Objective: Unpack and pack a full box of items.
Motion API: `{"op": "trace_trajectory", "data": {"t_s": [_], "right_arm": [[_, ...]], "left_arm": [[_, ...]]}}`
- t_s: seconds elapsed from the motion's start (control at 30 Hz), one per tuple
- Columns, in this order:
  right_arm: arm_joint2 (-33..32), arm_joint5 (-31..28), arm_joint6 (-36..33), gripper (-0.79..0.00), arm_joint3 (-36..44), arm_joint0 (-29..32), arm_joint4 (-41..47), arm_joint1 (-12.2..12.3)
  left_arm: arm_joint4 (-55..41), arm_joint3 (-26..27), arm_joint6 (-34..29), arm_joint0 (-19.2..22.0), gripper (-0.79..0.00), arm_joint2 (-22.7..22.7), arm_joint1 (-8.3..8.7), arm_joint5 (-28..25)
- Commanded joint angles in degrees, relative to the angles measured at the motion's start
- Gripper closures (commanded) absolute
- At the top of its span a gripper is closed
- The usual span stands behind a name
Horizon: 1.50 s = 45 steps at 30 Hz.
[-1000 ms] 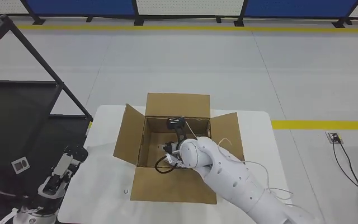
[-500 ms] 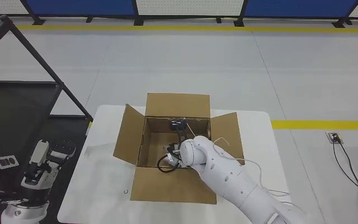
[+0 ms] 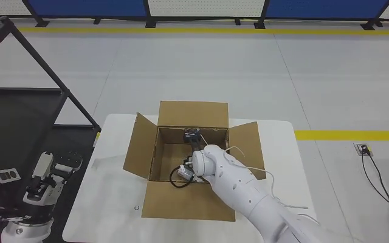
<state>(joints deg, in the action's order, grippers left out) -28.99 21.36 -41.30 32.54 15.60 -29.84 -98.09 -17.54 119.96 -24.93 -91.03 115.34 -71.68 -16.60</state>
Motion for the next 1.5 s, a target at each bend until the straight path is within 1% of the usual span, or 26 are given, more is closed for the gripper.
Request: {"op": "trace_trajectory", "data": {"t_s": [0.0,0.07,0.1,0.13,0.17,0.23,0.3,0.37,0.4,0.63,0.73,0.87,0.97,1.07,1.13,1.23,1.33,1.37,1.47], "right_arm": [[-0.13,-0.62,0.53,-0.511,-1.43,-0.21,0.35,-0.64],[-0.25,-1.22,1.06,-0.459,-2.74,-0.41,0.56,-1.23],[-0.35,-1.5,1.29,-0.391,-3.37,-0.52,0.71,-1.51],[-0.43,-1.75,1.54,-0.363,-4.0,-0.64,0.79,-1.78],[-0.5,-2.07,1.65,-0.296,-4.6,-0.75,0.87,-2.04],[-0.66,-2.51,1.88,-0.243,-5.71,-1.04,1.0,-2.53],[-0.79,-2.96,2.04,-0.166,-6.66,-1.28,1.03,-2.98],[-0.99,-3.38,2.25,-0.043,-7.57,-1.57,1.06,-3.37],[-1.12,-3.57,2.42,0.0,-7.95,-1.71,1.07,-3.54],[-2.56,-4.27,5.14,0.0,-8.09,-2.38,0.68,-3.84],[-3.35,-4.72,6.38,0.0,-6.28,-2.0,-0.28,-3.23],[-4.71,-3.79,7.57,0.0,-0.71,0.06,-2.63,-1.55],[-6.63,-1.74,9.13,0.0,6.49,3.26,-5.51,0.63],[-9.42,1.69,9.08,0.0,17.12,8.3,-10.15,3.6],[-11.86,3.92,7.44,0.0,25.88,12.68,-14.46,5.93],[-16.24,5.63,3.44,0.0,39.62,20.14,-21.74,9.37],[-20.66,5.23,0.43,0.0,51.26,27.18,-26.88,11.83],[-21.67,5.4,0.17,0.0,53.17,28.56,-27.19,12.17],[-21.67,5.4,0.17,0.0,53.17,28.56,-27.19,12.17]], "left_arm": [[0.0,0.0,0.0,0.0,-0.785,0.0,0.0,0.0],[0.0,0.0,0.0,0.0,-0.785,0.0,0.0,0.0],[0.0,0.0,0.0,0.0,-0.785,0.0,0.0,0.0],[0.0,0.0,0.0,0.0,-0.785,0.0,0.0,0.0],[0.0,0.0,0.0,0.0,-0.785,0.0,0.0,0.0],[0.0,0.0,0.0,0.0,-0.785,0.0,0.0,0.0],[0.0,0.0,0.0,0.0,-0.785,0.0,0.0,0.0],[0.0,0.0,0.0,0.0,-0.785,0.0,0.0,0.0],[0.0,0.0,0.0,0.0,-0.785,0.0,0.0,0.0],[0.0,0.0,0.0,0.0,-0.785,0.0,0.0,0.0],[0.0,0.0,0.0,0.0,-0.785,0.0,0.0,0.0],[0.0,0.0,0.0,0.0,-0.785,0.0,0.0,0.0],[0.0,0.0,0.0,0.0,-0.785,0.0,0.0,0.0],[0.0,0.0,0.0,0.0,-0.785,0.0,0.0,0.0],[0.0,0.0,0.0,0.0,-0.785,0.0,0.0,0.0],[0.0,0.0,0.0,0.0,-0.785,0.0,0.0,0.0],[0.0,0.0,0.0,0.0,-0.785,0.0,0.0,0.0],[0.0,0.0,0.0,0.0,-0.785,0.0,0.0,0.0],[0.0,0.0,0.0,0.0,-0.785,0.0,0.0,0.0]]}}
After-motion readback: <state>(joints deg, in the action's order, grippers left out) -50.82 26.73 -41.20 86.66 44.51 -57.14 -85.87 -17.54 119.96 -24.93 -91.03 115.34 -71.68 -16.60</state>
